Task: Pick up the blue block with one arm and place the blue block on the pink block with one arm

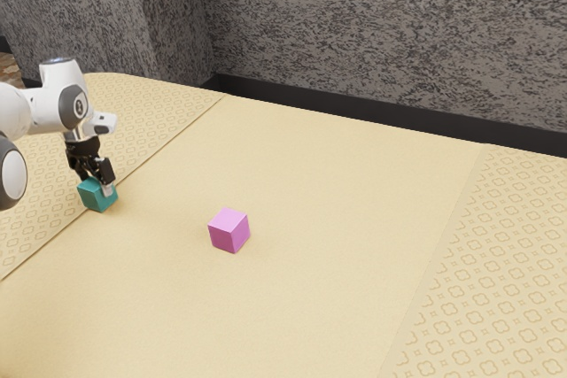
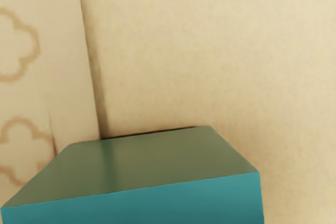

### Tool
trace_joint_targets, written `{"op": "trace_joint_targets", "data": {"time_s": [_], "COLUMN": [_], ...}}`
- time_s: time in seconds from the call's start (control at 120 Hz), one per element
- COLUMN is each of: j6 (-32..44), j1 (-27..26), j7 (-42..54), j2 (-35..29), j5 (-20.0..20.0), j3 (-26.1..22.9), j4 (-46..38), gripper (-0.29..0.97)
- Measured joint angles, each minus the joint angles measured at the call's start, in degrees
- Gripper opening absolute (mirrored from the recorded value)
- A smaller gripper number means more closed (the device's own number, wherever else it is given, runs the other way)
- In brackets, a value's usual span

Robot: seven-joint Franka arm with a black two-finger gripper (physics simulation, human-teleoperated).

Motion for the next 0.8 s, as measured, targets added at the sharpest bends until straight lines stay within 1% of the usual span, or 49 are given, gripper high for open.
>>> {"op": "trace_joint_targets", "data": {"time_s": [0.467,0.658,0.8], "j6": [-0.07,-0.07,0.01], "j1": [0.08,0.07,0.06], "j7": [0.26,0.35,0.34], "j2": [0.31,0.31,0.3], "j5": [-0.22,-0.23,-0.12], "j3": [0.0,0.0,0.0], "j4": [0.02,0.02,0.02], "gripper": [0.68,0.47,0.4]}}
